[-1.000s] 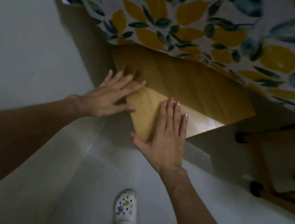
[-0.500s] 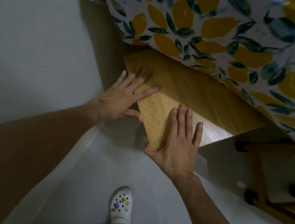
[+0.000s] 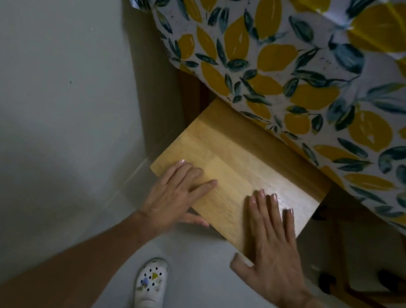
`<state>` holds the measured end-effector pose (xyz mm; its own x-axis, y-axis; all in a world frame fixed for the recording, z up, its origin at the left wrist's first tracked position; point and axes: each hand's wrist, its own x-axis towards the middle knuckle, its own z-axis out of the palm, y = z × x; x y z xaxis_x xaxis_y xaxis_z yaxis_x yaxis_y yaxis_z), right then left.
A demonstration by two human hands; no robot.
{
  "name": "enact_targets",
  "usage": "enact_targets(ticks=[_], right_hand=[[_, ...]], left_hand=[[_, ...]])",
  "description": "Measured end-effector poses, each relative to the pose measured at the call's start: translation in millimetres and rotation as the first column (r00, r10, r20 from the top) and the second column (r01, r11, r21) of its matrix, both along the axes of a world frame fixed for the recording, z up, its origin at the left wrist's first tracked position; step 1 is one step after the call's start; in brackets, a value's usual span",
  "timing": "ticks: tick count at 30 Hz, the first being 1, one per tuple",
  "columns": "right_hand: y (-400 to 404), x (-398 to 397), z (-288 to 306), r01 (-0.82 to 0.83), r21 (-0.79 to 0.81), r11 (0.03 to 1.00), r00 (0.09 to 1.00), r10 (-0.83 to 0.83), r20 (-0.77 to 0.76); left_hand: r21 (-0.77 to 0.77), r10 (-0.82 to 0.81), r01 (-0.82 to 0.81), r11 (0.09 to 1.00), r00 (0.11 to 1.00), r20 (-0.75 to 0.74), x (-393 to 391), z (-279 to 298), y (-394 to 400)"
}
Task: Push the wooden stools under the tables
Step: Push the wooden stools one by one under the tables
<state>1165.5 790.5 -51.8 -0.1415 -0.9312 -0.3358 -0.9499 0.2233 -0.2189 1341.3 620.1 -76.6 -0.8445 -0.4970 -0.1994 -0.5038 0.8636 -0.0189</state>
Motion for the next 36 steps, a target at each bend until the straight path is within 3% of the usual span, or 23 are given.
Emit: enact_targets(ticks=[4, 21, 28, 36], right_hand=[[-16, 17, -13, 0.167, -0.058, 0.984, 0.982, -0.172, -0.077], [-95, -19, -23, 0.089, -0.153, 0.984, 0.992, -0.101, -0.074], [-102, -16, -23, 0.115, -0.16, 0.98, 0.988, -0.13, -0.088], [-97, -18, -11, 0.126, -0.109, 0.986, 0.992, -0.126, 0.009]], left_hand=[[-0.027, -0.151, 0.153, 0.988, 0.987, 0.05, -4, -2, -25], [-0.058, -0.071, 0.072, 0.996, 0.997, 0.011, -24, -5, -96], [0.002, -0.073, 0.073, 0.997, 0.997, -0.022, -25, -3, -106], [0.141, -0.088, 0.076, 0.987, 0.992, 0.086, -27, 9, -103]])
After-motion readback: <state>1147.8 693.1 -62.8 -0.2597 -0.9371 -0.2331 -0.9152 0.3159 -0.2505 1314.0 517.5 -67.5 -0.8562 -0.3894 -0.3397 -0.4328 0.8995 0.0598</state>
